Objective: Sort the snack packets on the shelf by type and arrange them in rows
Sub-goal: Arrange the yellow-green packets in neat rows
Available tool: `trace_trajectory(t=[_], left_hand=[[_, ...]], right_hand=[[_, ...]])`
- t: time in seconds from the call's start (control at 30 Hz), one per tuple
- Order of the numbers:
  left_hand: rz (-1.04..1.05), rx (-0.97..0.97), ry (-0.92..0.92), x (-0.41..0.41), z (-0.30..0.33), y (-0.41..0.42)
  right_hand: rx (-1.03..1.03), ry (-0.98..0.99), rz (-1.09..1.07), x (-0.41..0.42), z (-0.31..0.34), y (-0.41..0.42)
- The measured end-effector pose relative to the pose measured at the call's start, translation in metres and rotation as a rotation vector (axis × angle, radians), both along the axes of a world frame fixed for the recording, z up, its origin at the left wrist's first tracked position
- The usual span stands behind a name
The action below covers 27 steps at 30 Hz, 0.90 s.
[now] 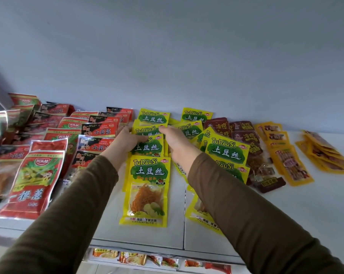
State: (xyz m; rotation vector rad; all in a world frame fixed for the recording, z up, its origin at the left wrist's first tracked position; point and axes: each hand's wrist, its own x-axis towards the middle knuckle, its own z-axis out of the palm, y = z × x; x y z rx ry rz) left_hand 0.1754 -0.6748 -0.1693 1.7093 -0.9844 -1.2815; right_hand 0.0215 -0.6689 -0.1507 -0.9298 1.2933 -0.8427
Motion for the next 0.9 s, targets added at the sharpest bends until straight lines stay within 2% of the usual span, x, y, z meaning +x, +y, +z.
trace_trajectory(t=[0.2,0.47,0.57,0.7,0.8,0.9], left_hand=[[0.025,-0.013,0.053,0.001,-0.006,-0.001],[0.037,-0.004,0.061,0.004,-0.010,-0.005],[0.060,0.008,0.047,0.005,-0.010,-0.007],[0.054,-0.027,0.116,0.004,-0.013,-0.008],[0.043,-0.056,0.164,0.000,-0.013,-0.009],[-0.005,-0.057,0.119,-0.005,-0.007,-0.010]], right_hand=[[-0.052,0.095,-0.070,-0.022,-0.001,-0.005],[-0.108,0.031,-0.217,-0.041,0.002,-0.016],[-0.042,-0.023,-0.165,-0.025,-0.003,-0.015],[0.062,-0.134,-0.132,-0.008,-0.009,-0.015],[0.067,-0.076,-0.116,-0.004,-0.010,-0.015],[0.079,-0.070,-0.144,-0.003,-0.007,-0.018]])
